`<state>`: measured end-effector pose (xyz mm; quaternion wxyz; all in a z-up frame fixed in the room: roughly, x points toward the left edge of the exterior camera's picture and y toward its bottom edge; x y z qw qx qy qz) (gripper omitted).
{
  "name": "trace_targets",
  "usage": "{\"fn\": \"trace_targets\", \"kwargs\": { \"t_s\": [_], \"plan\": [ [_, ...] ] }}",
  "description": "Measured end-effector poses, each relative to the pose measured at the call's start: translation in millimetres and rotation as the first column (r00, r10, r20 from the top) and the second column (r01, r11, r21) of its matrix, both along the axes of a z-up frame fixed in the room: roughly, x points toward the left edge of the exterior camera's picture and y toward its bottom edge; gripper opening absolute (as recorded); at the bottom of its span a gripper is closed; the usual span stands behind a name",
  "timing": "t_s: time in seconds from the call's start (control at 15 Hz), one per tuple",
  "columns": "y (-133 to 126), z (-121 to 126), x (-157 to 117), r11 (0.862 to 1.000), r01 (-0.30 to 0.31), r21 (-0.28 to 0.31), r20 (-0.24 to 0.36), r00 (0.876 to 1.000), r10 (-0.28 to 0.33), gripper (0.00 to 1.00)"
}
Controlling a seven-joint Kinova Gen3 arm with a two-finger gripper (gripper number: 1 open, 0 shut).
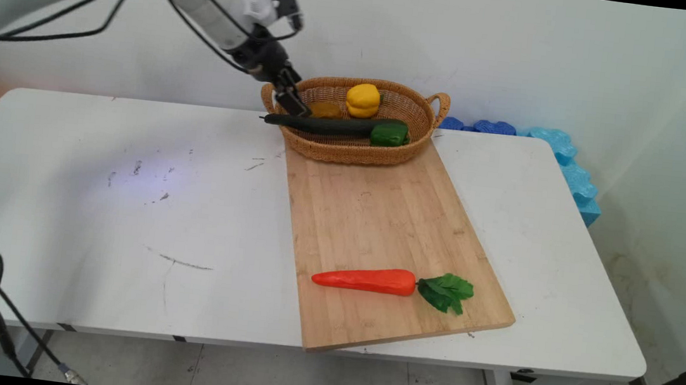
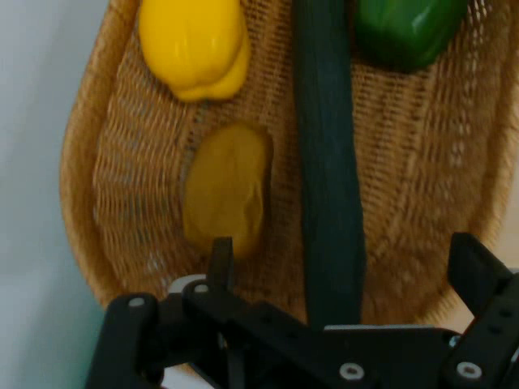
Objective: Pick up the cucumber from the vegetable basket
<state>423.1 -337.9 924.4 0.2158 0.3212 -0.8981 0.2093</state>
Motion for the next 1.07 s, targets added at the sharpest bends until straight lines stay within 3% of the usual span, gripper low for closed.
{"fn": "trace_targets", "kwargs": {
  "t_s": [0.6,1.07],
  "plan": [
    [-68.5,-42.5,-47.7,0.999,0.052,0.004,0.054,0.997,-0.052,1.00],
    [-92.7,-66.2,-67.2,0.996,0.087,0.026,0.084,0.992,-0.089,1.00]
  ]
}}
